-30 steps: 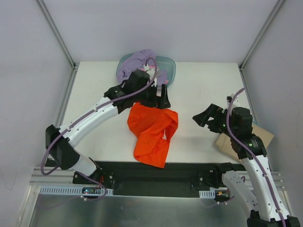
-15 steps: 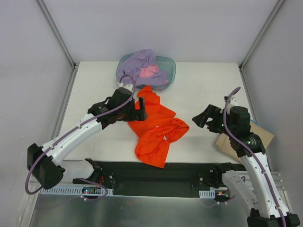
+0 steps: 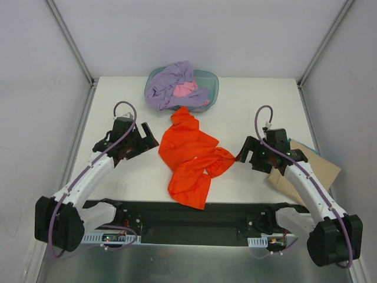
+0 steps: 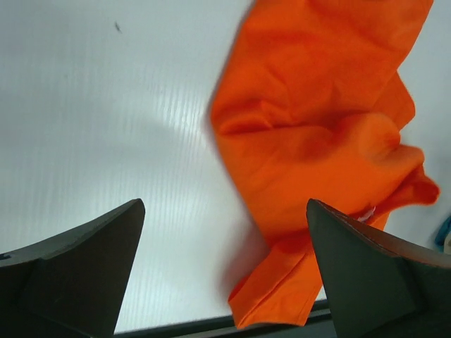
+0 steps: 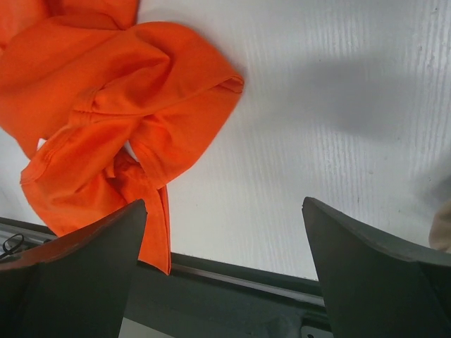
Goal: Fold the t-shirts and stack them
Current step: Flatten out the tshirt
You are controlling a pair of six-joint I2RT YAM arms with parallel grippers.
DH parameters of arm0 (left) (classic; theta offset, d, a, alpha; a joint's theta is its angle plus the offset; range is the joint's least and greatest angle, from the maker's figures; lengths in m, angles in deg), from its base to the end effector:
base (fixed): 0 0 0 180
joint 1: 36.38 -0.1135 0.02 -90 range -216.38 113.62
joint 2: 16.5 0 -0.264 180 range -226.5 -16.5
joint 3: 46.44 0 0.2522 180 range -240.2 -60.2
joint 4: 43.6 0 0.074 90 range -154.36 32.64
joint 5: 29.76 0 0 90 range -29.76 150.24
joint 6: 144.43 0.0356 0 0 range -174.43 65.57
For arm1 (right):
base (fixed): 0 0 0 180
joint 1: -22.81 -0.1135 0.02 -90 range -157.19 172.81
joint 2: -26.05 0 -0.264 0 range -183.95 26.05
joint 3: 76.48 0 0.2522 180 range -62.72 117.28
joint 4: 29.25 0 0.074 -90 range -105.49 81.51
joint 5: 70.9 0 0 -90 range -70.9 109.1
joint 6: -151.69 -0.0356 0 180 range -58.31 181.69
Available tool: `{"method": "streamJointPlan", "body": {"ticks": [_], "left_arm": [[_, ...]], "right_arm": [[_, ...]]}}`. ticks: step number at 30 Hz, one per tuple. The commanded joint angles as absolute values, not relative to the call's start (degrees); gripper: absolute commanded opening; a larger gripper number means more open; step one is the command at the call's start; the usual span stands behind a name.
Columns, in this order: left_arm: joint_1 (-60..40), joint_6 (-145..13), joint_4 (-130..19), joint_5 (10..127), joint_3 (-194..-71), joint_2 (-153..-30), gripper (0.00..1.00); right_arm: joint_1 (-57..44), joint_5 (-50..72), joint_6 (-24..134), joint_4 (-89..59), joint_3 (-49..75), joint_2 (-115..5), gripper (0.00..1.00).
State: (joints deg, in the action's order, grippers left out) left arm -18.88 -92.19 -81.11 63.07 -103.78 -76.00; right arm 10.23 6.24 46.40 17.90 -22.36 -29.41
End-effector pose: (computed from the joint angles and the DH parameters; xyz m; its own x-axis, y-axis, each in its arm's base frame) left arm 0.2115 -0.0685 0.2615 -0.6874 -0.4245 -0.5892 -0.1067 0.8616 -0.4963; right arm 0.1881 0.0501 0.2437 -0.7990 0.0851 -0.5953 -0.1510 0.9299 0.3355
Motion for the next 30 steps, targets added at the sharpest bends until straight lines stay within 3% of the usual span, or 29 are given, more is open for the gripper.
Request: {"method": "streamJointPlan", "body": {"ticks": [1,8,22,27,28,30], "left_arm": [[-22.4,-92.3,-68.0,72.6,-104.5,-87.6,0.98],[-22.7,-91.8,-66.8,79.2,-114.7,-106.6,0.79],[-22.6,-92.1,-62.5,82.1,-123.2,-123.1,0.66],[-22.4,-92.2,-60.8,86.2,-124.9,-126.4,0.49],[-22.4,-92.3,-60.0,88.3,-124.7,-126.7,0.38],[-22.4,-93.0,-57.9,90.1,-124.2,-127.3,0.27]], "right_arm": [[10.0,5.1,45.7,12.9,-22.3,-36.1,0.97],[8.8,4.2,46.0,9.4,-19.7,-47.0,0.97],[7.4,5.4,45.3,5.2,-16.2,-58.5,0.93],[6.2,3.9,44.3,1.4,-15.8,-62.8,0.88],[5.8,4.0,44.3,1.3,-15.4,-63.7,0.85],[5.2,4.2,44.6,0.5,-14.3,-65.9,0.81]]}}
